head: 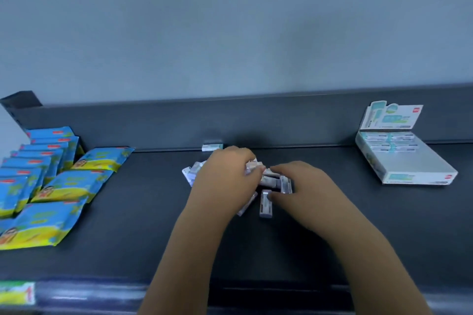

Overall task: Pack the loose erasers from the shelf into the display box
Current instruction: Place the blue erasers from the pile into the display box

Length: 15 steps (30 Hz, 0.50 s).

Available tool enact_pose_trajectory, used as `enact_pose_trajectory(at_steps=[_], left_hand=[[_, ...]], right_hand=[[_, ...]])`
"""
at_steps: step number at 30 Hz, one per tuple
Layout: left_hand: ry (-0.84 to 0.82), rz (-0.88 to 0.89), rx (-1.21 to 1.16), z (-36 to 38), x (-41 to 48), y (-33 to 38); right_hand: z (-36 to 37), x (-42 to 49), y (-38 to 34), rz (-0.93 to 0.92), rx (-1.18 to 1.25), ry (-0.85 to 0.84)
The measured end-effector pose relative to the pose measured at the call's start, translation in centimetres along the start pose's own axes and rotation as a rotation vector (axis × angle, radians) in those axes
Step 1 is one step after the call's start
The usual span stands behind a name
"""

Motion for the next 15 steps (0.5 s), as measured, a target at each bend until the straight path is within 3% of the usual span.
enact_pose_trajectory(at_steps=[6, 15], left_hand=[[0.070, -0.035, -0.013, -2.1, 0.2, -3.2], [-0.026, -0.079, 0.037, -3.7, 0.9, -7.8]], right_hand=[[0.0, 2.3, -2.1, -0.061, -0.058, -0.047], [-0.8, 4.9, -5.2, -0.039, -0.130, -0.100]])
Point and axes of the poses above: each hand's wrist, its own x-axis towards the middle knuckle, its own z-axis out of the palm, y = z × x, the point moved 1 cm from there along x, towards the middle knuckle, and after that the axes turned 14 degrees about -y, right-handed, at the moved point
